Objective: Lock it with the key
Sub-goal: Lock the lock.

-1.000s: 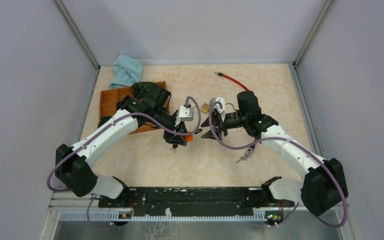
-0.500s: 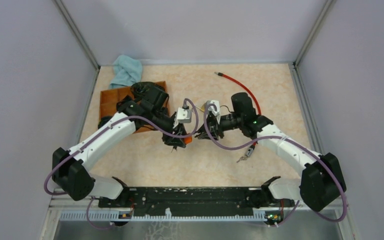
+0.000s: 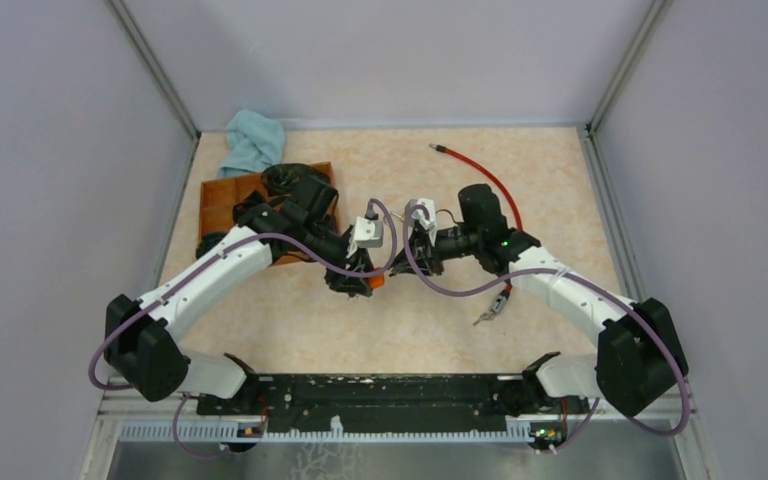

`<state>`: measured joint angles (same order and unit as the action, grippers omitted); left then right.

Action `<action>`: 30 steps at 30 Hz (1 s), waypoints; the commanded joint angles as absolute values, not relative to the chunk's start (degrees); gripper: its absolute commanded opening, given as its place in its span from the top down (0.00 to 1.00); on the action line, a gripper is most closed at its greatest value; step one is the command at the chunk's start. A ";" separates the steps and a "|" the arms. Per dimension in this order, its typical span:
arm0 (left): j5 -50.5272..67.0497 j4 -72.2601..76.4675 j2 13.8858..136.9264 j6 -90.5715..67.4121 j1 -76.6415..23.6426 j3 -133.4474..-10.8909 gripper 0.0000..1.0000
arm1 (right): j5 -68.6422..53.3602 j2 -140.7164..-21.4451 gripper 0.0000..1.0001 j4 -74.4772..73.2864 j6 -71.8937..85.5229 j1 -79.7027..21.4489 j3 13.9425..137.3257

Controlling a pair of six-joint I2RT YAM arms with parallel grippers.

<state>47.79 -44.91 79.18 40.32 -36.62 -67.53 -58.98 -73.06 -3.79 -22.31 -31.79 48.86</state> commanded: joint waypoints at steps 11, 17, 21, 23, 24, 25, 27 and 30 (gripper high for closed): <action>48.04 -41.51 77.27 40.16 -36.83 -67.06 0.82 | -58.65 -72.28 1.00 0.07 -21.97 -32.52 50.14; 46.77 -41.83 76.79 41.60 -36.74 -67.32 0.51 | -57.95 -71.17 1.00 -2.47 -23.90 -32.52 53.28; 44.19 -41.90 75.94 42.34 -36.74 -68.58 0.41 | -57.96 -71.07 1.00 -4.53 -24.83 -32.52 55.57; 42.90 -41.93 75.64 42.28 -36.74 -69.49 0.36 | -58.09 -70.62 1.00 -3.58 -23.86 -32.52 55.24; 42.47 -41.92 75.41 42.28 -36.73 -69.95 0.33 | -57.98 -70.32 1.00 -2.58 -23.01 -32.52 54.75; 42.26 -41.92 75.21 42.29 -36.66 -70.10 0.29 | -57.72 -69.97 1.00 -1.57 -21.84 -32.52 54.30; 42.32 -41.58 74.63 42.19 -36.65 -70.02 0.21 | -57.20 -68.92 1.00 0.61 -19.73 -32.43 53.18; 43.26 -40.13 73.85 41.28 -36.65 -69.22 0.14 | -56.42 -67.54 1.00 2.21 -17.54 -32.48 52.14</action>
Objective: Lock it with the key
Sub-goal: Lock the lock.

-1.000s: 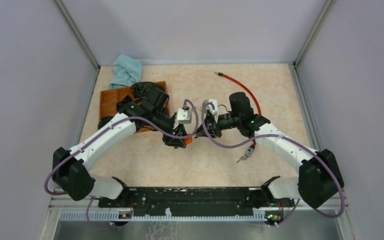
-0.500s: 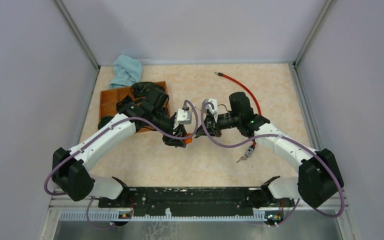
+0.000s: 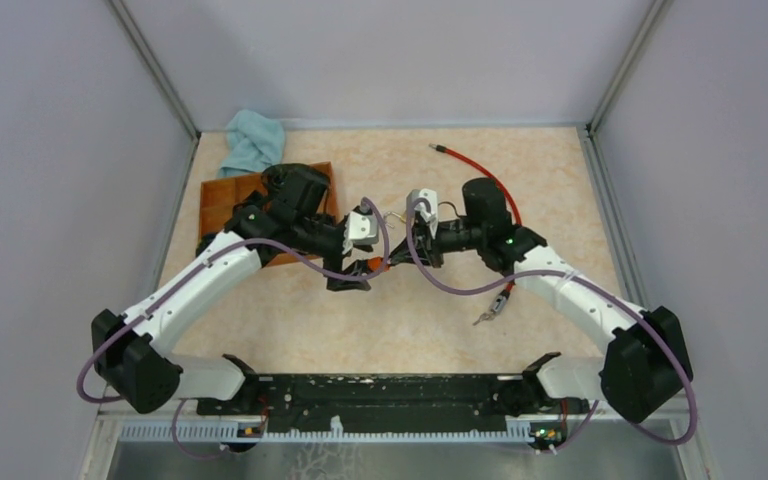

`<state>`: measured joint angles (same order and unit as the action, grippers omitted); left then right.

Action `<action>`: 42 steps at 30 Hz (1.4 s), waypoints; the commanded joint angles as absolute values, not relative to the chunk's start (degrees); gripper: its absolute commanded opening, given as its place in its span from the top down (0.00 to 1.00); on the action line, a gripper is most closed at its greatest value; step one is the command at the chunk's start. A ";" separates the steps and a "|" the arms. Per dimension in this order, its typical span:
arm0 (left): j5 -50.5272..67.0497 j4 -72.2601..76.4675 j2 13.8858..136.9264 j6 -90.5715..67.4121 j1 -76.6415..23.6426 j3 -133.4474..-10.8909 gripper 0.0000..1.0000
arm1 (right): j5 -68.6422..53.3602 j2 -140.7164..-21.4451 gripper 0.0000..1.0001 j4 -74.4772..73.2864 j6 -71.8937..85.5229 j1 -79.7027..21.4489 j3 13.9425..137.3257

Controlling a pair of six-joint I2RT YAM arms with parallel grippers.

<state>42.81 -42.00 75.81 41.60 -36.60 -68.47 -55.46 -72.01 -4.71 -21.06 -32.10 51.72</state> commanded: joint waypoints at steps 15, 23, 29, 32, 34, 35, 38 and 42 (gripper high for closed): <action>49.28 -25.75 73.30 34.06 -30.76 -66.20 0.22 | -58.24 -64.74 1.00 19.82 2.05 -26.13 46.99; 60.38 -16.14 75.02 29.51 -28.39 -62.12 0.29 | -59.40 -64.44 1.00 31.03 10.76 -23.47 43.26; 64.02 -13.24 75.92 27.36 -28.52 -61.74 0.34 | -59.47 -64.99 1.00 33.30 12.17 -23.47 42.23; 63.90 -12.28 76.26 26.48 -28.58 -61.38 0.38 | -59.99 -65.37 1.00 35.03 13.68 -23.47 41.94; 63.81 -11.21 76.42 25.48 -28.66 -60.83 0.40 | -60.49 -65.65 1.00 36.67 14.98 -23.47 41.63; 63.89 -10.49 76.50 24.97 -28.65 -60.49 0.41 | -60.65 -65.84 1.00 37.37 15.54 -23.47 41.47; 64.15 -9.07 76.53 23.85 -28.78 -59.68 0.43 | -61.00 -66.11 1.00 40.23 17.65 -23.47 40.87; 64.47 -6.50 76.07 22.27 -28.74 -58.24 0.40 | -61.38 -66.21 1.00 43.15 19.81 -23.47 40.28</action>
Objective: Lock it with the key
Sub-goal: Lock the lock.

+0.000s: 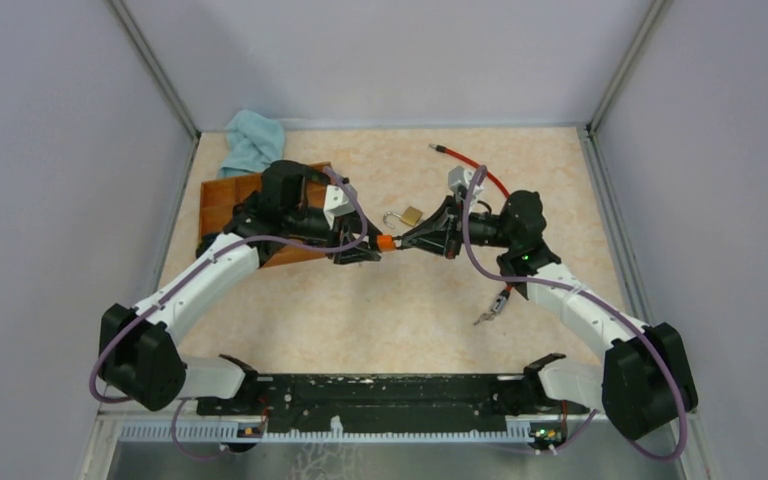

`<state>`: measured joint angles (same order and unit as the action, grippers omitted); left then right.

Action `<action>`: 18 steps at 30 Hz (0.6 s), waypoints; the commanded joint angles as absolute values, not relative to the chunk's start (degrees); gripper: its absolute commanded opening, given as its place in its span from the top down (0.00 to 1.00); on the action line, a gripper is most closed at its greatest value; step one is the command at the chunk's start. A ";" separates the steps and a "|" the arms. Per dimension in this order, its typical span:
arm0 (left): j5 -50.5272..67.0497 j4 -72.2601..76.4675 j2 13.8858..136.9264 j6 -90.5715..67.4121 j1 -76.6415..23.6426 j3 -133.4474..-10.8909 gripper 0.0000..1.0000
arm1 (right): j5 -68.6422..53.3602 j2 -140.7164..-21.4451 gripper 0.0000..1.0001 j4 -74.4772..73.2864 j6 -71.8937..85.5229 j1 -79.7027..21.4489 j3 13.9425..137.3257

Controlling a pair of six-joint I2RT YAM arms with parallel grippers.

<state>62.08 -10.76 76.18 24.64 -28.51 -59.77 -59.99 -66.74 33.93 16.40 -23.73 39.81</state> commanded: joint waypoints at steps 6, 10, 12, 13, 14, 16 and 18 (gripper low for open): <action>65.24 -2.40 75.56 18.80 -28.75 -56.70 0.44 | -61.56 -66.29 1.00 45.17 21.18 -23.47 39.73; 65.71 -1.46 75.50 17.22 -28.68 -56.69 0.46 | -61.50 -66.40 1.00 45.28 21.02 -23.47 39.49; 65.89 -0.94 75.41 16.79 -28.65 -56.69 0.45 | -61.40 -66.49 1.00 45.34 20.88 -23.48 39.40; 65.94 -0.70 75.31 16.49 -28.65 -56.61 0.43 | -61.40 -66.57 1.00 45.34 20.84 -23.47 39.38; 66.06 -0.45 75.12 16.21 -28.65 -56.53 0.43 | -61.43 -66.54 1.00 45.34 20.83 -23.47 39.31; 66.20 0.28 74.83 15.57 -28.65 -56.17 0.43 | -61.39 -66.63 1.00 45.55 20.98 -23.46 39.29; 66.42 1.47 74.64 14.62 -28.65 -55.63 0.43 | -61.47 -66.65 1.00 45.81 21.24 -23.47 39.29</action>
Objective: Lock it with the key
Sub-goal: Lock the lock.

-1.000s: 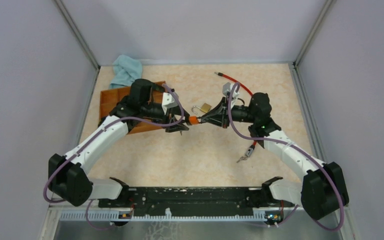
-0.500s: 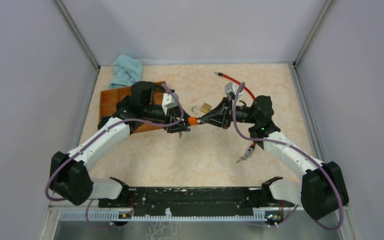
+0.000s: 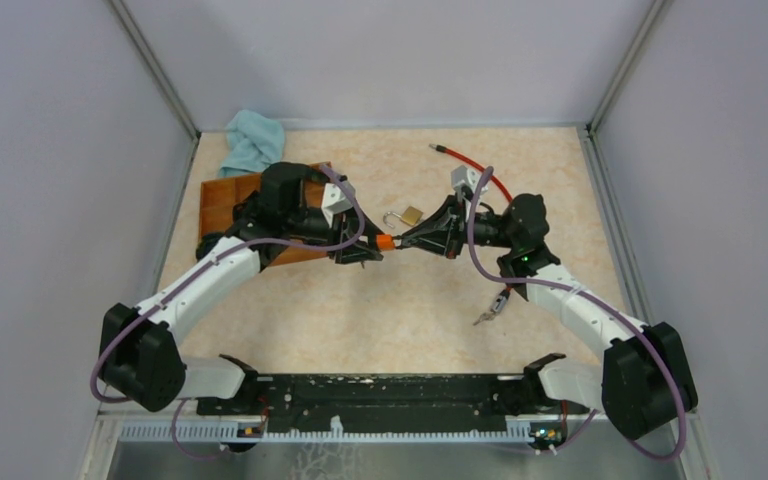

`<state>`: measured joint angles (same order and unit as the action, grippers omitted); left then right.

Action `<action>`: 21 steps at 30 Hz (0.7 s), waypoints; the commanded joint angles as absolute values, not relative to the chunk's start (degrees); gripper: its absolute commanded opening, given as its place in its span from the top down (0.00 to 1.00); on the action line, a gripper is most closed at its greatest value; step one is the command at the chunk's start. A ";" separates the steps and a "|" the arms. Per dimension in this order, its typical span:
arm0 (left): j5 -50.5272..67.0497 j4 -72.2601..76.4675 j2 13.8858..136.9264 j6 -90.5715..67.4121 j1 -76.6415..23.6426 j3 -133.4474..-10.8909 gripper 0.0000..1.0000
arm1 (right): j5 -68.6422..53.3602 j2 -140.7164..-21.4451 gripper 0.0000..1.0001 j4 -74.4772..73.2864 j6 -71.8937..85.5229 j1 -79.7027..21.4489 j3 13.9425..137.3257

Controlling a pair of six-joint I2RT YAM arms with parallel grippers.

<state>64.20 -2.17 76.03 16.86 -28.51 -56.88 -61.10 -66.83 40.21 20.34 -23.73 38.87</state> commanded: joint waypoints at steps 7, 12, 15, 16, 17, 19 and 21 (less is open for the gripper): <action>67.96 7.36 74.00 10.10 -28.35 -52.91 0.43 | -61.02 -66.81 1.00 47.84 22.85 -23.47 38.60; 68.58 12.56 73.65 6.99 -28.17 -51.21 0.41 | -60.00 -67.41 1.00 50.27 24.68 -23.47 37.74; 68.80 14.08 73.76 6.00 -28.04 -51.24 0.39 | -59.82 -67.76 1.00 51.50 25.60 -23.47 37.39; 68.74 14.64 73.89 5.66 -28.05 -51.26 0.38 | -59.78 -67.85 1.00 51.69 25.68 -23.48 37.29; 68.78 15.27 73.93 5.22 -27.99 -51.24 0.37 | -59.92 -67.85 1.00 51.94 25.82 -23.47 37.20; 68.63 16.23 74.13 4.64 -28.00 -51.24 0.37 | -59.99 -67.86 1.00 52.31 26.03 -23.47 37.10; 68.57 16.35 74.33 4.64 -27.95 -51.24 0.40 | -60.04 -67.83 1.00 52.80 26.30 -23.47 37.08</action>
<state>67.07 12.51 75.09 6.11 -28.34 -51.48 -60.58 -68.18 45.84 25.08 -23.73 36.21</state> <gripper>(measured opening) 0.623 0.037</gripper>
